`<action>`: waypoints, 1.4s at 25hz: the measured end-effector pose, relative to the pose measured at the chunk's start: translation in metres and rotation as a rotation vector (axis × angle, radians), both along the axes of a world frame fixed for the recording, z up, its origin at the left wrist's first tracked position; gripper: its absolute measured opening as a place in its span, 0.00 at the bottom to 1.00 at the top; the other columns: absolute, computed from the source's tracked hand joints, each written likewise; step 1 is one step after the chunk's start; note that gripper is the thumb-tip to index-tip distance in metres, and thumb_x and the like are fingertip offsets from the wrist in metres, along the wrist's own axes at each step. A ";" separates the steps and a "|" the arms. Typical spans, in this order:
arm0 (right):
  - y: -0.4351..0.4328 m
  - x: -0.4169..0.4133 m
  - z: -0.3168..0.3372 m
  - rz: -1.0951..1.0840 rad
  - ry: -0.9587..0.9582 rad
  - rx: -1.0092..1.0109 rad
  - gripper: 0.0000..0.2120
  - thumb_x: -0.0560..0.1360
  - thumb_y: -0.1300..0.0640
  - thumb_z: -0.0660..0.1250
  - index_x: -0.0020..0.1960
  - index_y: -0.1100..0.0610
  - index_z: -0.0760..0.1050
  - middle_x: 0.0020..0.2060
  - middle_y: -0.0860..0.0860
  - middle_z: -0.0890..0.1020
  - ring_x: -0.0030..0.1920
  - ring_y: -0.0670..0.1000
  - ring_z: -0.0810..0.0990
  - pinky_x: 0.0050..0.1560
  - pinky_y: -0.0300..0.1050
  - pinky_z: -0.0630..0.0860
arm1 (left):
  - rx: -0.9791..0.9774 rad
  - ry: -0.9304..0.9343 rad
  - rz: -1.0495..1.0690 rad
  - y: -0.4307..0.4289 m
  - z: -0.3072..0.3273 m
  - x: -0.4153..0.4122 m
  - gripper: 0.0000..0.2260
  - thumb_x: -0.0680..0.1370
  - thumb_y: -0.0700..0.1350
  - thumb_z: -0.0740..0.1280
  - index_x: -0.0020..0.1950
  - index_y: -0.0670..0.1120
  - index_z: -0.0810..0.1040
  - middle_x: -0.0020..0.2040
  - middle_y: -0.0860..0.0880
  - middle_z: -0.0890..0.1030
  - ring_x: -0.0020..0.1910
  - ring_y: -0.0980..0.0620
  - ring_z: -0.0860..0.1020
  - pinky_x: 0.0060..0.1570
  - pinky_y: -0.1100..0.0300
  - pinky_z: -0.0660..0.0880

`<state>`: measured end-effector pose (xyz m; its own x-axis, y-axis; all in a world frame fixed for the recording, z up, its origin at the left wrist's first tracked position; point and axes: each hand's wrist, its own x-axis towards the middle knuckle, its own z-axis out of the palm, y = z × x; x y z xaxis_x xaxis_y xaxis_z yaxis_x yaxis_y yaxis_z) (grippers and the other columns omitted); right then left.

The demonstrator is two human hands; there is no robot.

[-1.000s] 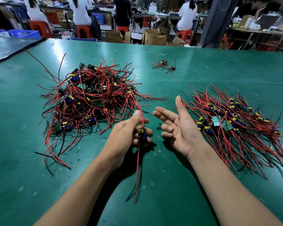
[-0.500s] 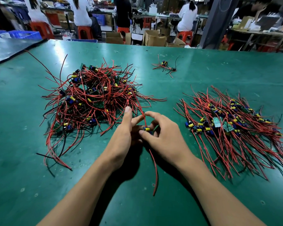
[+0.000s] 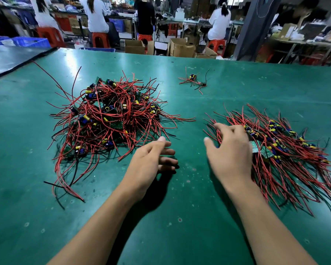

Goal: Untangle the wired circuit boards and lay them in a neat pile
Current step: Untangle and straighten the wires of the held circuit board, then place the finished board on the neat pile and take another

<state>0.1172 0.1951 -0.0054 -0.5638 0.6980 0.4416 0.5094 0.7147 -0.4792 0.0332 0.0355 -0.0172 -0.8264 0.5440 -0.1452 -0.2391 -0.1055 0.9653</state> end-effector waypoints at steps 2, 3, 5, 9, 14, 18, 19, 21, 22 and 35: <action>-0.016 -0.007 -0.007 0.159 -0.071 0.044 0.18 0.76 0.50 0.71 0.65 0.52 0.80 0.57 0.53 0.77 0.60 0.57 0.74 0.62 0.52 0.68 | -0.006 0.068 0.077 -0.002 -0.002 -0.001 0.07 0.82 0.44 0.64 0.53 0.42 0.79 0.48 0.39 0.82 0.34 0.47 0.81 0.35 0.50 0.81; -0.021 -0.009 -0.011 0.193 -0.125 0.047 0.17 0.77 0.48 0.69 0.64 0.51 0.80 0.58 0.52 0.77 0.61 0.56 0.73 0.62 0.51 0.67 | -0.048 0.152 0.137 -0.004 -0.005 -0.004 0.05 0.81 0.42 0.65 0.54 0.45 0.79 0.49 0.41 0.82 0.34 0.47 0.81 0.36 0.48 0.82; -0.020 -0.010 -0.017 0.163 -0.226 0.032 0.18 0.79 0.45 0.66 0.65 0.50 0.79 0.61 0.51 0.76 0.63 0.55 0.71 0.65 0.51 0.66 | -0.210 0.387 0.285 -0.011 -0.010 -0.013 0.07 0.79 0.42 0.67 0.56 0.49 0.79 0.49 0.47 0.81 0.38 0.43 0.82 0.44 0.41 0.81; -0.011 -0.006 -0.016 0.047 -0.260 0.019 0.20 0.79 0.42 0.64 0.66 0.50 0.77 0.63 0.52 0.76 0.64 0.56 0.70 0.65 0.54 0.66 | -0.383 0.552 0.360 -0.018 -0.008 -0.019 0.19 0.76 0.41 0.68 0.66 0.52 0.75 0.59 0.49 0.75 0.48 0.41 0.80 0.53 0.43 0.78; -0.022 -0.009 -0.017 0.135 -0.224 0.040 0.16 0.79 0.44 0.65 0.63 0.49 0.80 0.60 0.50 0.78 0.63 0.55 0.72 0.63 0.52 0.65 | -0.470 0.538 0.189 -0.017 -0.008 -0.025 0.18 0.76 0.42 0.69 0.66 0.50 0.77 0.56 0.52 0.82 0.45 0.48 0.81 0.56 0.49 0.78; -0.033 -0.014 -0.019 0.302 -0.100 -0.039 0.13 0.79 0.48 0.68 0.58 0.53 0.83 0.54 0.49 0.81 0.58 0.53 0.77 0.61 0.52 0.71 | -0.514 0.586 0.219 -0.016 -0.005 -0.023 0.11 0.76 0.45 0.71 0.57 0.48 0.84 0.44 0.53 0.85 0.43 0.55 0.82 0.53 0.58 0.77; -0.034 -0.015 -0.020 0.336 -0.078 -0.071 0.12 0.78 0.49 0.68 0.57 0.53 0.83 0.53 0.49 0.81 0.56 0.53 0.78 0.61 0.52 0.73 | -0.527 0.584 0.227 -0.014 -0.004 -0.023 0.12 0.76 0.47 0.71 0.58 0.48 0.83 0.43 0.52 0.85 0.45 0.54 0.82 0.53 0.59 0.77; -0.035 -0.016 -0.023 0.378 -0.037 -0.117 0.10 0.78 0.51 0.69 0.55 0.54 0.84 0.50 0.49 0.83 0.53 0.52 0.80 0.58 0.51 0.75 | -0.583 0.594 0.250 -0.013 -0.003 -0.025 0.16 0.77 0.49 0.70 0.64 0.49 0.80 0.40 0.54 0.82 0.45 0.52 0.80 0.49 0.63 0.72; -0.036 -0.017 -0.024 0.387 -0.021 -0.131 0.09 0.78 0.51 0.69 0.53 0.54 0.84 0.49 0.49 0.83 0.52 0.52 0.81 0.57 0.51 0.76 | -0.595 0.599 0.257 -0.014 -0.003 -0.026 0.17 0.77 0.50 0.70 0.65 0.51 0.79 0.39 0.55 0.81 0.45 0.52 0.79 0.48 0.63 0.70; -0.035 -0.020 -0.034 0.418 0.000 -0.180 0.07 0.78 0.51 0.70 0.48 0.53 0.84 0.44 0.48 0.84 0.48 0.50 0.81 0.53 0.47 0.76 | -0.607 0.687 0.143 -0.016 -0.007 -0.036 0.15 0.82 0.46 0.61 0.66 0.47 0.78 0.66 0.50 0.78 0.66 0.51 0.74 0.61 0.64 0.66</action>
